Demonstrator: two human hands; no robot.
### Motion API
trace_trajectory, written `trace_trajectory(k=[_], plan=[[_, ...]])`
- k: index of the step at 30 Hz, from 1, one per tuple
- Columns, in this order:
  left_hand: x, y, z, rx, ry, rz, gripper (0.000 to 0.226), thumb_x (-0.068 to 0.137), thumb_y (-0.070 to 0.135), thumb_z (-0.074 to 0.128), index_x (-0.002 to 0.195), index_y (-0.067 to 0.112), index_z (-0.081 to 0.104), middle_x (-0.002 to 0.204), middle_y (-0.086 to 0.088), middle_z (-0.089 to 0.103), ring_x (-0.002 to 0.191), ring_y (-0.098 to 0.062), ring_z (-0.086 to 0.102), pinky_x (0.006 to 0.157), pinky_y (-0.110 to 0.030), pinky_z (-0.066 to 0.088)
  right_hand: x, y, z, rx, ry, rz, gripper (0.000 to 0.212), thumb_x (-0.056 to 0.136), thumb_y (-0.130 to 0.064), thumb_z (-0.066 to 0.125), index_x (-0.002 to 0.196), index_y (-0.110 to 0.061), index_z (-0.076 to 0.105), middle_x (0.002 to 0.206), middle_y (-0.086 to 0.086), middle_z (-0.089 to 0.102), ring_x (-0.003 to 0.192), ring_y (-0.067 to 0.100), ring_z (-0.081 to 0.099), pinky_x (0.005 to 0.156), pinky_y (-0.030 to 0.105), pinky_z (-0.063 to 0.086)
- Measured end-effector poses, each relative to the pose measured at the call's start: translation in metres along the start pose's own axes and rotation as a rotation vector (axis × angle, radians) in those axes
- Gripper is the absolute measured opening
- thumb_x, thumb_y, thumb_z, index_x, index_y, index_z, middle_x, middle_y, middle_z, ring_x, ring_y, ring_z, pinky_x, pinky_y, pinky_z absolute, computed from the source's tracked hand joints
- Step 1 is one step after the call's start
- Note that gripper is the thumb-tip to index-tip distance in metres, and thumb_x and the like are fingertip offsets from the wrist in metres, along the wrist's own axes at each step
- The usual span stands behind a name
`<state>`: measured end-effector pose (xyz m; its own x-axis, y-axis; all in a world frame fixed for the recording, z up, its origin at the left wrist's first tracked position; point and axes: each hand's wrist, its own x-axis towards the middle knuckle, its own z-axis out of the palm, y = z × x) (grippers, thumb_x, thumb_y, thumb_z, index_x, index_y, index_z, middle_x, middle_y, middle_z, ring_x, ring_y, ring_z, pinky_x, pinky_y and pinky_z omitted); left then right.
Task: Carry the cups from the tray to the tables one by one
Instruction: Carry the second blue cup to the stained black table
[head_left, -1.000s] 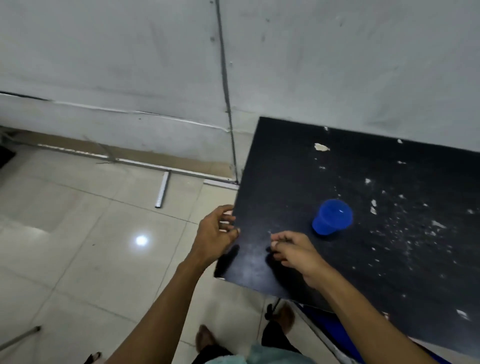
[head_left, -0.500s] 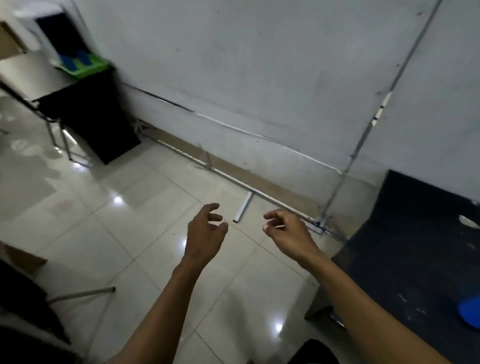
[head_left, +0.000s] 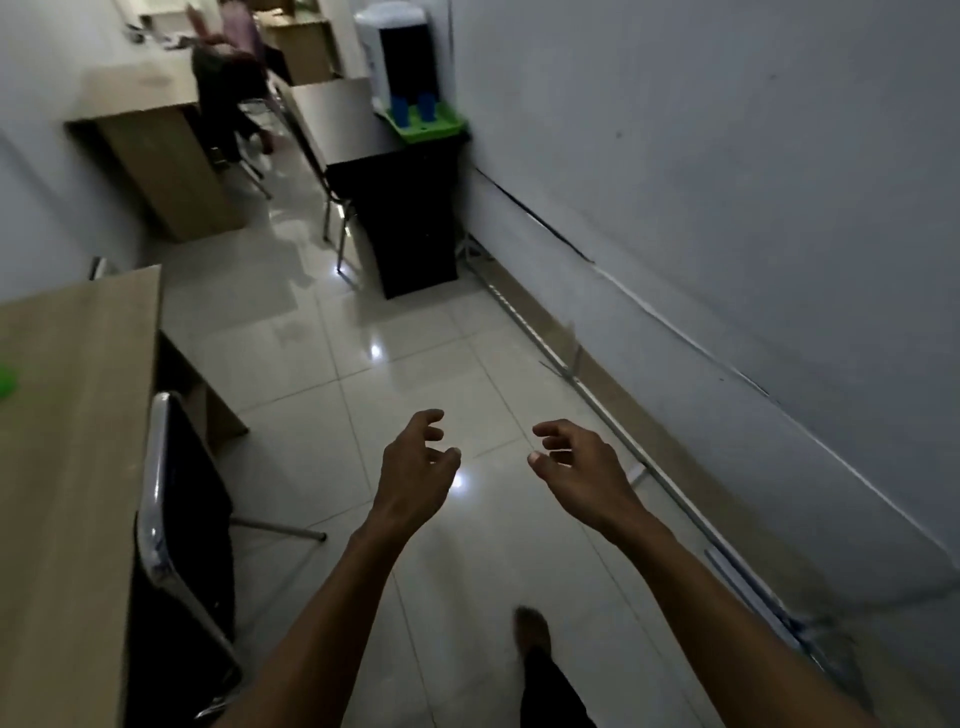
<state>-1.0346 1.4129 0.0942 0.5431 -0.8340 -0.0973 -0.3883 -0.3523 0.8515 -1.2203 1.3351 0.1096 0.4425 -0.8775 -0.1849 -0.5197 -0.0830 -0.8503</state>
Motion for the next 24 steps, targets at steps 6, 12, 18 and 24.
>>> trace_trajectory(k=[6, 12, 18, 24], plan=[[0.109, 0.006, -0.016, 0.064, 0.086, -0.062, 0.056, 0.090, 0.016, 0.066, 0.141, 0.015, 0.044, 0.135, -0.012, 0.055, 0.114, -0.024, 0.058, 0.087, -0.032, 0.048, 0.130, -0.031, 0.003, -0.081, -0.174, -0.105, 0.053, 0.094, -0.025, 0.060, 0.144, -0.024, 0.043, 0.147, 0.004, 0.048, 0.136, 0.019, 0.044, 0.103, 0.030, 0.037], [0.219, 0.030, -0.026, 0.094, 0.124, -0.143, 0.068, 0.088, 0.018, 0.069, 0.148, 0.014, 0.036, 0.146, -0.016, 0.046, 0.128, -0.029, 0.051, 0.100, -0.039, 0.047, 0.266, -0.075, -0.003, -0.152, -0.244, -0.197, 0.057, 0.094, -0.025, 0.059, 0.147, -0.021, 0.038, 0.151, 0.006, 0.043, 0.139, 0.023, 0.041, 0.105, 0.032, 0.036], [0.314, 0.038, -0.042, 0.094, 0.160, -0.154, 0.069, 0.088, 0.017, 0.068, 0.148, 0.013, 0.034, 0.149, -0.015, 0.044, 0.134, -0.028, 0.046, 0.107, -0.043, 0.045, 0.366, -0.112, 0.001, -0.158, -0.255, -0.250, 0.062, 0.094, -0.025, 0.059, 0.150, -0.023, 0.033, 0.155, 0.005, 0.037, 0.142, 0.024, 0.037, 0.111, 0.038, 0.034], [0.433, 0.036, -0.066, 0.087, 0.172, -0.125, 0.068, 0.088, 0.018, 0.068, 0.148, 0.014, 0.035, 0.148, -0.016, 0.045, 0.132, -0.029, 0.048, 0.104, -0.042, 0.047, 0.480, -0.148, 0.020, -0.147, -0.221, -0.285, 0.060, 0.094, -0.023, 0.061, 0.148, -0.021, 0.035, 0.153, 0.007, 0.041, 0.141, 0.025, 0.039, 0.110, 0.039, 0.036]])
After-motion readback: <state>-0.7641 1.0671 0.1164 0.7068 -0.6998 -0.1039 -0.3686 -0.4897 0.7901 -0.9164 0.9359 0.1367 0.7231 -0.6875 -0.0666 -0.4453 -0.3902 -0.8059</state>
